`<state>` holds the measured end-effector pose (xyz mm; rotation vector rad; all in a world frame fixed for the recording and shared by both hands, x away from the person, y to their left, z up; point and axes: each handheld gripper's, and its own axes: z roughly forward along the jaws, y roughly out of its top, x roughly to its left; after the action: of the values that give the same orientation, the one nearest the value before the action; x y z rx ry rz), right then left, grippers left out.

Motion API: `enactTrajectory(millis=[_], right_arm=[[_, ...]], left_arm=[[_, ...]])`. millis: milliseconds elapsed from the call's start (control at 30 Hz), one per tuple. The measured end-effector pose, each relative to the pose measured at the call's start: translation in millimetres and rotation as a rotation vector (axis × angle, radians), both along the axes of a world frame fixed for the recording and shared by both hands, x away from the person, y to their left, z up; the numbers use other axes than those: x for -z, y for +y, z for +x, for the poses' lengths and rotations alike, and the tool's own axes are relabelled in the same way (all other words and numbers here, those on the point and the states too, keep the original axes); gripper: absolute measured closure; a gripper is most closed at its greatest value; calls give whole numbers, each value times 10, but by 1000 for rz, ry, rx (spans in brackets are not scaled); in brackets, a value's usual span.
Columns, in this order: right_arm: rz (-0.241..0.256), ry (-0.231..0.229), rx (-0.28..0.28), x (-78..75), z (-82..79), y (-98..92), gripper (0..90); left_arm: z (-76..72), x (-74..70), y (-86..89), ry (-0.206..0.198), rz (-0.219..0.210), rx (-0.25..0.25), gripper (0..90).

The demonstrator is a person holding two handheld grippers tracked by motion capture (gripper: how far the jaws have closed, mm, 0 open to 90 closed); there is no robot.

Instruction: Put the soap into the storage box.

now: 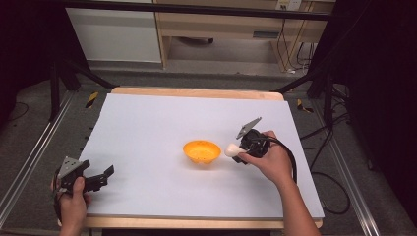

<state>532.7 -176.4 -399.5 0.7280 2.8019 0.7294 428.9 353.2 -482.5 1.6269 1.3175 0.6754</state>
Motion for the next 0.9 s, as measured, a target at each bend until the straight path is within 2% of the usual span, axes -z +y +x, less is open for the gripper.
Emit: enactTrajectory(millis=[233, 667, 900], right_arm=[[10, -14, -31, -69, 30, 92, 490], [-4, -33, -94, -136, 99, 314, 490], [-3, -14, -122, -164, 147, 429, 490]], left_arm=[[-1, -1, 0, 1, 7, 2, 14], [-5, -1, -4, -4, 6, 3, 14], [-6, -1, -1, -4, 4, 3, 14]])
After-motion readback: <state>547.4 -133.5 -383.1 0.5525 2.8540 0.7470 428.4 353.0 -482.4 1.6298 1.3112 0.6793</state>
